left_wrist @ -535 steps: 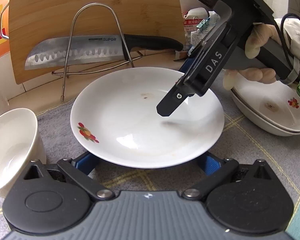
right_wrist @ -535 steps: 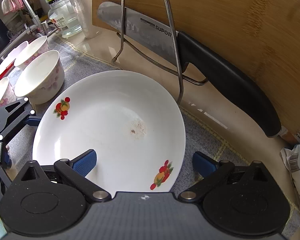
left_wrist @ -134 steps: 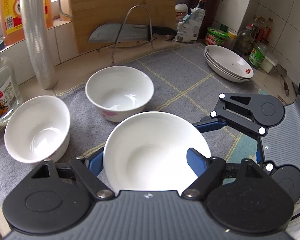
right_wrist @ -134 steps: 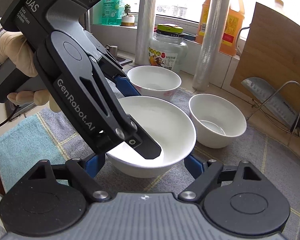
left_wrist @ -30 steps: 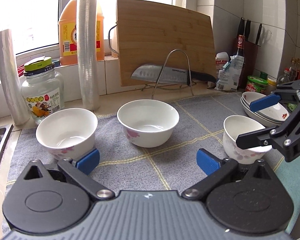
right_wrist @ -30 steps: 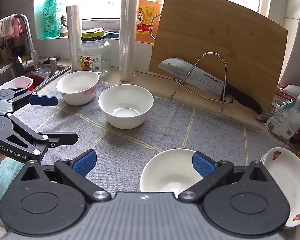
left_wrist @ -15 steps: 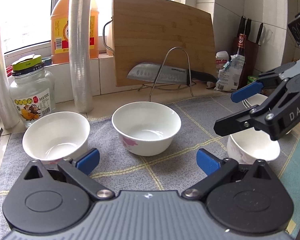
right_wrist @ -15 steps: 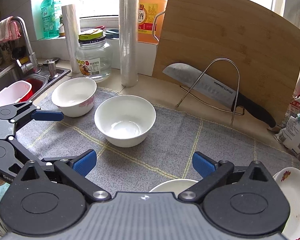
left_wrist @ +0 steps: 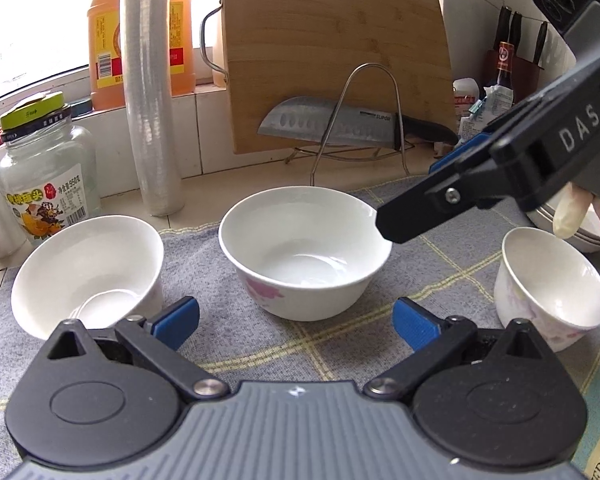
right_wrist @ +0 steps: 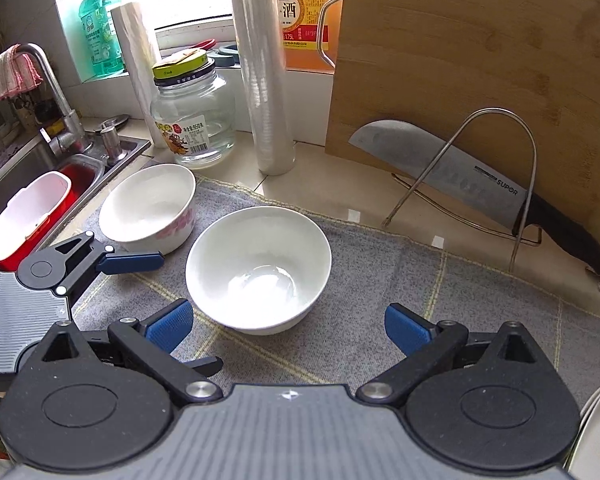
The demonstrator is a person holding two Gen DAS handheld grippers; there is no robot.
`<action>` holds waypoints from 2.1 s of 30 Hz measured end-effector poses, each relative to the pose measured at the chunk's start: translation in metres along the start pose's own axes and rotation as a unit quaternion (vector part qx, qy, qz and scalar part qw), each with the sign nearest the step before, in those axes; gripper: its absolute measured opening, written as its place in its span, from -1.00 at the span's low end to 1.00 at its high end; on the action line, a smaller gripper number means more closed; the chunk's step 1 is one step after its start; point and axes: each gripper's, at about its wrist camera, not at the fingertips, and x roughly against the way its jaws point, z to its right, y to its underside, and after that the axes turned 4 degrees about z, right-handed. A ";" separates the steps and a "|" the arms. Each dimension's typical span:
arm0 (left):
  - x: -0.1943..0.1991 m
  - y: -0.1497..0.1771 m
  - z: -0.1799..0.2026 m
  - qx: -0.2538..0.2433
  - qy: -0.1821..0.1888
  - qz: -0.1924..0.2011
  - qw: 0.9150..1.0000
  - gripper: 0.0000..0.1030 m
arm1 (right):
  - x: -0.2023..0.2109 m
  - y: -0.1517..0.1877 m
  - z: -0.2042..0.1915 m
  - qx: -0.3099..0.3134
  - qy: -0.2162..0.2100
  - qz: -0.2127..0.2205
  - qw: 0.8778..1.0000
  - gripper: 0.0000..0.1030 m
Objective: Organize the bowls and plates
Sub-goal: 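Move the right gripper to the rim of the middle white bowl, then close the right gripper on the bowl rim and lift it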
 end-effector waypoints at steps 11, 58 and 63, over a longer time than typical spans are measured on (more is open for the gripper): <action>-0.015 -0.002 0.004 -0.006 -0.005 0.004 1.000 0.90 | -0.030 -0.020 0.015 -0.021 -0.039 -0.025 0.999 1.00; -0.018 -0.012 0.007 -0.044 0.021 -0.014 0.999 0.63 | -0.068 -0.031 0.008 -0.004 -0.070 -0.050 0.996 0.43; 0.000 -0.018 0.014 -0.048 0.027 -0.035 0.998 0.63 | -0.051 -0.024 0.001 -0.008 -0.072 -0.046 0.996 0.43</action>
